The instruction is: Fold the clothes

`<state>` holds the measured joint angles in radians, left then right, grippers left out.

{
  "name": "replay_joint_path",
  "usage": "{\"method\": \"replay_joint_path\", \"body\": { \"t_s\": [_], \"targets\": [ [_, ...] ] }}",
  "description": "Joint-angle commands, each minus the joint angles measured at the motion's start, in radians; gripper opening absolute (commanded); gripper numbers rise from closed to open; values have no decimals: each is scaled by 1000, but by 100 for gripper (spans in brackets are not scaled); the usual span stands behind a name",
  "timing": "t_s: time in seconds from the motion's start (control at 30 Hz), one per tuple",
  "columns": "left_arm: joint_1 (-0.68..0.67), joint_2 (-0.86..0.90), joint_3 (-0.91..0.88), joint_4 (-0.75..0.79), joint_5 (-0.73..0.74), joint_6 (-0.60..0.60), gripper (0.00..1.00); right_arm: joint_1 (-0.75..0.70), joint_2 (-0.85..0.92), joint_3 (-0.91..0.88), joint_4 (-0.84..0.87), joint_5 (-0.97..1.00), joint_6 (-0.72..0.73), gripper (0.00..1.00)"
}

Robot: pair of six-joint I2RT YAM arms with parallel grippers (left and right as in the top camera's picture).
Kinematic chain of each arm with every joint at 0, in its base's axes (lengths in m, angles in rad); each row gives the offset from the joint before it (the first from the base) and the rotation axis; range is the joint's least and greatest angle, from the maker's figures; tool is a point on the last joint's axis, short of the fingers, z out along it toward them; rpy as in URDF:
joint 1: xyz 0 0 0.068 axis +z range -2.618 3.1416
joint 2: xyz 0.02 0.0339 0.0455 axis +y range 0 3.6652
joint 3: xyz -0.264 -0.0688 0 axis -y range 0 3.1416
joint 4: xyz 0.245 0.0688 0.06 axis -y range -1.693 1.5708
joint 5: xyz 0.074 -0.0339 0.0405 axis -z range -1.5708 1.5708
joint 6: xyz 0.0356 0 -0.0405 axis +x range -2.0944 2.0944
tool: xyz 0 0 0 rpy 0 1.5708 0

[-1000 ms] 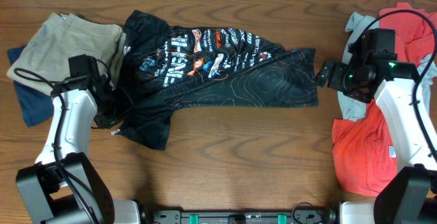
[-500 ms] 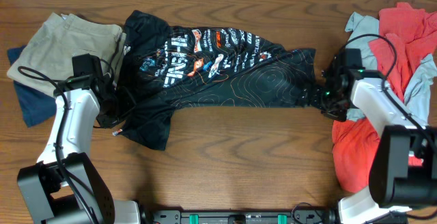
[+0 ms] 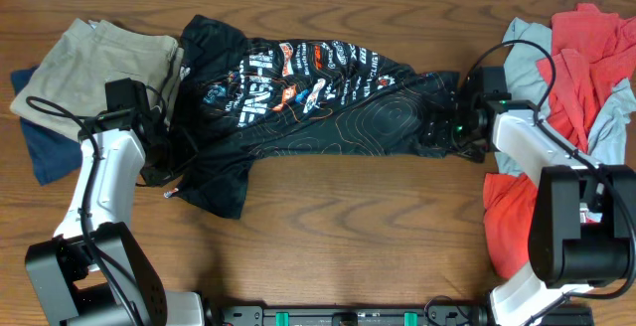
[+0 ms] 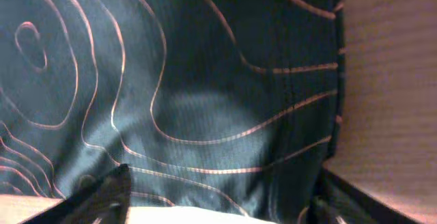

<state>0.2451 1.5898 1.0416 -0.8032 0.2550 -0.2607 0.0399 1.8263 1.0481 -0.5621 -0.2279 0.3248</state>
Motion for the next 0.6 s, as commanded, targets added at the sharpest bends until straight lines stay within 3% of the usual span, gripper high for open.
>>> {"method": "replay_joint_path", "body": {
  "t_s": [0.0,0.27,0.4,0.47,0.57],
  "targets": [
    [-2,-2,-2,0,-10,13,6,14,55,-19,6,-5,11,66],
    [-2,-2,-2,1,-10,13,6,13,55,-19,30,-5,11,24],
    [-2,-2,-2,0,-9,13,6,13,55,-19,43,-4,11,13],
    [-2,-2,-2,1,-10,13,6,13,55,-19,43,-4,11,1],
    [-2,-2,-2,1,-9,13,6,13,55,-18,43,-5,11,1]
  ]
}}
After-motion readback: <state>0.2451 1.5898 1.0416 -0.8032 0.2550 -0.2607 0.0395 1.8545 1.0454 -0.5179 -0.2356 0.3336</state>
